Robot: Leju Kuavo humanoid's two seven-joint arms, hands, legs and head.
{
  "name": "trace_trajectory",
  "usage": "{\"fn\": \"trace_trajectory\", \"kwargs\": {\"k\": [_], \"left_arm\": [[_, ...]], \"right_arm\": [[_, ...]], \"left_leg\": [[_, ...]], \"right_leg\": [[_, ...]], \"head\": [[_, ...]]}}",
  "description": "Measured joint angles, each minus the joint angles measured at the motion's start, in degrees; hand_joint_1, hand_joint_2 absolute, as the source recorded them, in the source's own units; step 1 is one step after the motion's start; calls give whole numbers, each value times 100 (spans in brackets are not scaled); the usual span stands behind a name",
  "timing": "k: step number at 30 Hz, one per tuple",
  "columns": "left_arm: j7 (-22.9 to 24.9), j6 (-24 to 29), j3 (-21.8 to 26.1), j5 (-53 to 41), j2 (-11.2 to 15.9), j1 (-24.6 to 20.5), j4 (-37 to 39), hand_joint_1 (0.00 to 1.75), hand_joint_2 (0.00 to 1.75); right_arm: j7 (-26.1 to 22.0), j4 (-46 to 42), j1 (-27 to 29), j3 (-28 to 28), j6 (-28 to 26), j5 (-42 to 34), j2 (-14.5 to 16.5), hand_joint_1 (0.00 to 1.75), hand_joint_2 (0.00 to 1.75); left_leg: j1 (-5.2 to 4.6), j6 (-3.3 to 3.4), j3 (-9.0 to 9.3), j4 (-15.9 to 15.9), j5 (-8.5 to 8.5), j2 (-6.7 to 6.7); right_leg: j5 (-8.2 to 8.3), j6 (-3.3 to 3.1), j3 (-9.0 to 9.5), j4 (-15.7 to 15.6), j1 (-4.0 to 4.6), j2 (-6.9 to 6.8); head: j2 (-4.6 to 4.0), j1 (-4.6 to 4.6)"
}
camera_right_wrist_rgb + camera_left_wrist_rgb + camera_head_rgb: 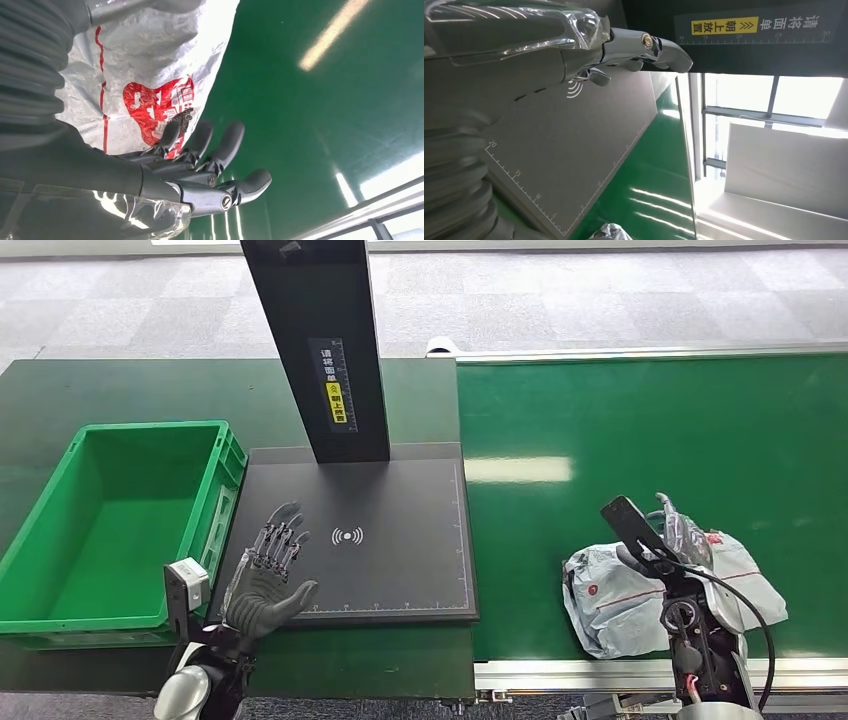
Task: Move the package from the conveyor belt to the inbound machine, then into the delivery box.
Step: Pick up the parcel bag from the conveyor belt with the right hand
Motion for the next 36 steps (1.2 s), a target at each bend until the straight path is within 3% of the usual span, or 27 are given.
{"fn": "trace_trajectory", "kwargs": {"k": [3, 10, 21, 29, 30, 33, 34, 36], "left_arm": [[-1, 5, 0, -3, 2, -6, 4, 0, 175], [84, 44, -20, -57, -13, -90, 89, 0, 175], [242, 111, -140, -114, -119, -172, 226, 0, 175], [259, 140, -193, -114, -157, -174, 236, 0, 175], [266, 140, -193, -114, -161, -182, 241, 0, 175], [289, 139, -195, -114, -175, -240, 286, 0, 175], [293, 140, -195, -113, -179, -268, 307, 0, 175], [293, 143, -192, -110, -185, -312, 343, 0, 175]], "right_arm": [[101, -75, 13, 71, 205, -37, 17, 0, 175], [970, 177, -88, 359, 958, -140, -44, 0, 175], [2471, 906, -78, 528, 520, 559, -439, 0, 175], [2791, 911, 17, 466, 528, 822, -517, 0, 175], [2815, 921, 15, 424, 597, 886, -517, 23, 175], [2723, 1031, -39, 310, 844, 1042, -517, 152, 175], [2627, 1097, -76, 287, 907, 1075, -517, 173, 175], [2373, 1250, -162, 261, 966, 1112, -510, 175, 175]], "left_leg": [[-1, 0, 0, 0, 0, -1], [0, 0, 2, 0, 0, -2], [-2, 2, 1, 4, -2, -6], [-1, 2, 13, 4, -1, -6], [-1, 2, 14, 4, -1, -6], [-1, 2, 19, 4, -1, -4], [-1, 2, 21, 5, -1, -4], [-1, 3, 26, 5, -2, -3]], "right_leg": [[0, 0, 0, 0, -1, 0], [0, 0, 0, 0, 0, 0], [-1, 2, 1, -2, -2, -4], [-1, 2, 13, -2, -2, -5], [-1, 2, 15, -2, -2, -5], [-1, 2, 22, -2, -2, -5], [-1, 2, 25, -2, -2, -4], [-1, 2, 33, -2, -2, -4]], "head": [[0, -1], [0, -2], [0, -2], [0, -1], [0, -1], [0, -1], [0, -1], [0, -1]]}}
